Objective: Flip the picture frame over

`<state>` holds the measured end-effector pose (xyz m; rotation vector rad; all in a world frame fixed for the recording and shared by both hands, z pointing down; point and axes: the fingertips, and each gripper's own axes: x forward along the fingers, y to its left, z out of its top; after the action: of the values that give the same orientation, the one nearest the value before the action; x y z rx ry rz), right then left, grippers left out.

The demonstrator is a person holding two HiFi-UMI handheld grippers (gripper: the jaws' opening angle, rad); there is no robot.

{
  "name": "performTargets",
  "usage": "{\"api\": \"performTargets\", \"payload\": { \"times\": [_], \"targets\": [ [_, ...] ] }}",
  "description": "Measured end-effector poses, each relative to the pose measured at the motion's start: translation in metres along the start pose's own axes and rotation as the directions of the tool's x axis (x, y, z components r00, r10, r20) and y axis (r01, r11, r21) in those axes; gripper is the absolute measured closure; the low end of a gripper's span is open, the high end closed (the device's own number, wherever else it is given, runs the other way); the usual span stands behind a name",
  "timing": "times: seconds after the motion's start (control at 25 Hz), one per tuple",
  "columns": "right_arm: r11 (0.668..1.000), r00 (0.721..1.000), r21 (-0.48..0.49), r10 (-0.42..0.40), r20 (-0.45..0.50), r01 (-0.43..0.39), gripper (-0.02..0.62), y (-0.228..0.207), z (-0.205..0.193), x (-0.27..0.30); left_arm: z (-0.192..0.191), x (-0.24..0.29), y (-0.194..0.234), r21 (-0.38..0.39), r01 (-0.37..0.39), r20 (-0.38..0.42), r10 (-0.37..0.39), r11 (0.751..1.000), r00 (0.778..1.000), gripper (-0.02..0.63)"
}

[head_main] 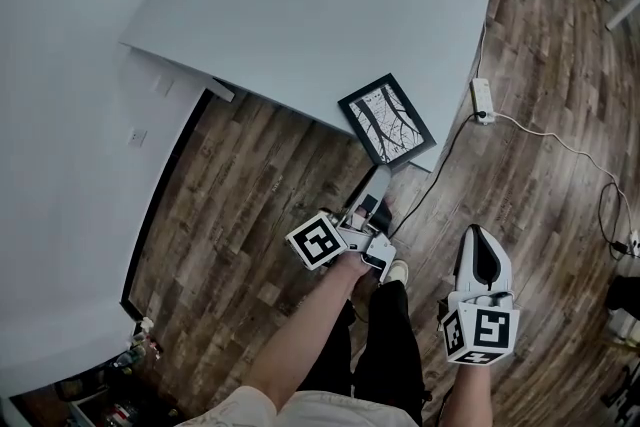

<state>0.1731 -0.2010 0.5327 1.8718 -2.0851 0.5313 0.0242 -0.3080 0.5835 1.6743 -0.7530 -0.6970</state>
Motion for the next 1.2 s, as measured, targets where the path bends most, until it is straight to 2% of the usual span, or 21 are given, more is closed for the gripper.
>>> {"api": "performTargets", "payload": {
  "times": [0.4, 0.64, 0.76, 1.2],
  "targets": [
    [1.000, 1.000, -0.003, 0.007, -0.012, -0.007, 0.569, 0.000, -0.005, 0.002, -0.001, 0.006, 0.012, -0.041, -0.005, 0.054, 0.008, 0.999, 0.998, 0.415],
    [1.000, 1.000, -0.004, 0.002, -0.021, -0.002, 0.569, -0.003, -0.010, -0.001, -0.001, 0.007, 0.016, -0.062, 0.004, 0.083, 0.002, 0.998, 0.997, 0.470],
    [1.000, 1.000, -0.007, 0.003, -0.021, -0.003, 0.569, -0.004, -0.011, -0.001, -0.001, 0.008, 0.012, -0.059, 0.022, 0.094, -0.016, 0.998, 0.995, 0.522],
    [1.000, 1.000, -0.014, 0.000, -0.020, 0.000, 0.569, -0.002, -0.009, -0.002, 0.001, 0.007, 0.007, -0.079, 0.028, 0.109, -0.020, 0.996, 0.994, 0.529]
  ]
}}
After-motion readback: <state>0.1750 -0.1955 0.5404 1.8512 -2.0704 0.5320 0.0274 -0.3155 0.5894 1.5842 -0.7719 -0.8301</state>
